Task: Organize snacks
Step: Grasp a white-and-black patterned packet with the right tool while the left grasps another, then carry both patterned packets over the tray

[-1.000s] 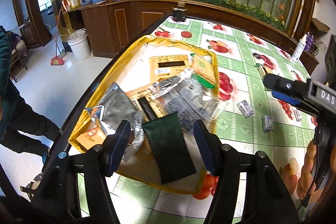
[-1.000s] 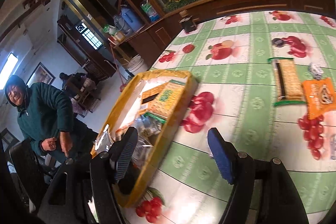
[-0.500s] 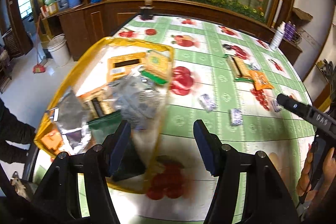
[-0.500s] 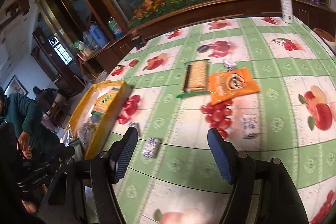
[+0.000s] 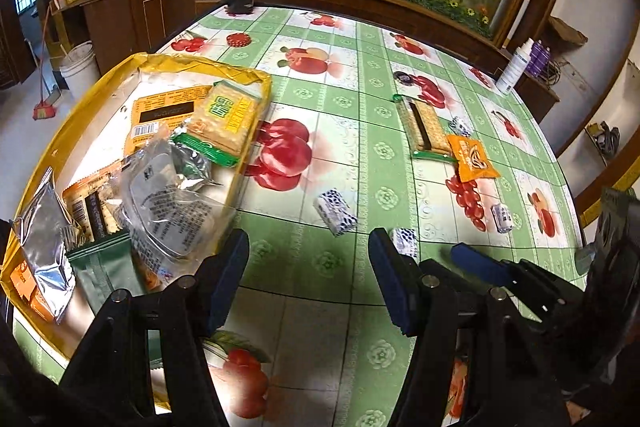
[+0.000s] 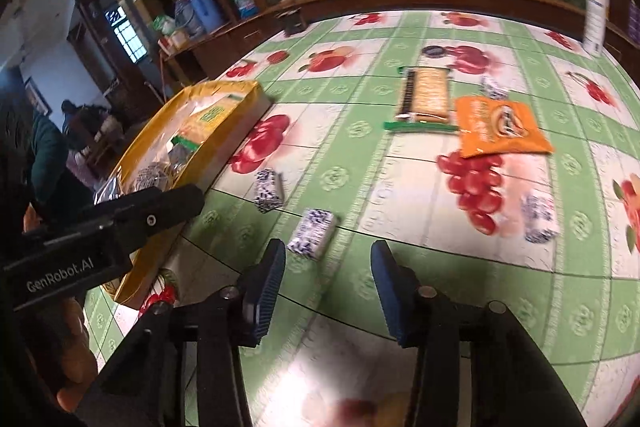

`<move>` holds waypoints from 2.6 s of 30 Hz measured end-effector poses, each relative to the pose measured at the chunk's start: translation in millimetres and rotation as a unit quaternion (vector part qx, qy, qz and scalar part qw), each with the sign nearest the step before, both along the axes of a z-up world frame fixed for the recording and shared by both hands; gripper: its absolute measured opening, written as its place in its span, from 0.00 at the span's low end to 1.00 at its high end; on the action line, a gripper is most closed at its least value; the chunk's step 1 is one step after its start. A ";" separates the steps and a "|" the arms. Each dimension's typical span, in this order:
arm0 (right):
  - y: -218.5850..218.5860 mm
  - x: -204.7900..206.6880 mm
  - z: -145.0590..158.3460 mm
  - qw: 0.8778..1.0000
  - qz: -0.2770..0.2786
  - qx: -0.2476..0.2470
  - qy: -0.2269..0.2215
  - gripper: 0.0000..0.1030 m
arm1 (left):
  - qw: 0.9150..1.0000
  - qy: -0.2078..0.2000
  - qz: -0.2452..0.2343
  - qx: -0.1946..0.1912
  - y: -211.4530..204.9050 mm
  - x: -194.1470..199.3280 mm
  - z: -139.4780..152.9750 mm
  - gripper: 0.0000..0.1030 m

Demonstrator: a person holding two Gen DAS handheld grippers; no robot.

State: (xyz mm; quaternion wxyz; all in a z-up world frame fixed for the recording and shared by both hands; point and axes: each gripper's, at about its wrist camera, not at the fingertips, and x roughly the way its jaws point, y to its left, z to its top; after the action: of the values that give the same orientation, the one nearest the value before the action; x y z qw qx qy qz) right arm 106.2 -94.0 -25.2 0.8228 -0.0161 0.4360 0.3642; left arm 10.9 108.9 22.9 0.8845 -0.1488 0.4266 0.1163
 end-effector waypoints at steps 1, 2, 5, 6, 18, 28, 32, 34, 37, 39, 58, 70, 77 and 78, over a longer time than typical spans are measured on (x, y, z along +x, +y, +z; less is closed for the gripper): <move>7.4 -0.3 -0.6 1.000 0.005 -0.005 -0.004 0.44 | 1.000 0.000 0.003 0.001 2.6 0.7 0.2 0.59; 13.2 0.0 -1.8 1.000 0.009 -0.009 -0.006 0.44 | 1.000 -0.001 0.004 0.000 4.3 1.8 0.5 0.59; 28.2 2.7 -7.5 0.999 0.014 -0.032 -0.010 0.44 | 1.000 -0.002 -0.002 -0.004 4.7 6.6 0.2 0.59; 33.0 4.1 -10.0 0.999 0.018 -0.042 -0.008 0.44 | 1.000 -0.002 -0.004 -0.001 2.8 8.9 -0.1 0.59; -27.5 16.7 -3.1 0.998 -0.042 -0.038 -0.020 0.19 | 0.999 0.023 -0.024 0.017 -21.7 47.8 -25.0 0.59; -63.4 12.8 10.1 0.998 -0.062 -0.005 -0.006 0.19 | 0.997 0.043 -0.035 0.053 -37.7 64.8 -48.8 0.15; -66.2 6.8 14.1 0.998 -0.062 0.008 -0.008 0.19 | 0.997 0.039 -0.035 0.063 -37.9 56.8 -46.9 0.15; -66.7 2.8 17.4 0.998 -0.060 0.011 -0.010 0.19 | 0.996 0.031 -0.029 0.081 -40.0 48.9 -40.8 0.15; -67.2 -3.3 23.6 0.998 -0.059 0.020 -0.012 0.19 | 0.993 0.016 -0.022 0.112 -43.3 35.1 -27.9 0.15; -66.3 -7.7 28.2 0.998 -0.058 0.025 -0.018 0.19 | 0.992 0.007 -0.015 0.126 -42.5 25.1 -19.7 0.15; -39.5 -47.9 51.1 0.995 -0.016 0.097 0.012 0.19 | 0.991 -0.017 0.027 0.128 -7.1 -41.6 10.1 0.15; -22.1 -63.2 63.0 0.990 -0.001 0.136 0.028 0.19 | 0.988 -0.034 0.049 0.141 17.7 -68.2 23.7 0.15; 2.5 -71.1 72.8 0.989 0.020 0.144 0.023 0.19 | 0.987 -0.036 0.067 0.142 35.5 -79.5 27.6 0.15; 6.3 -72.1 73.7 0.989 0.023 0.143 0.022 0.19 | 0.987 -0.037 0.070 0.141 38.5 -80.8 28.4 0.15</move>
State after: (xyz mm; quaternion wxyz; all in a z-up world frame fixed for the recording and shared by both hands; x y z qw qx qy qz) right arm 34.1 -87.7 48.5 0.7983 0.0997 0.3970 0.4418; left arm -70.0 147.4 51.3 0.9015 -0.0559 0.3614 0.2314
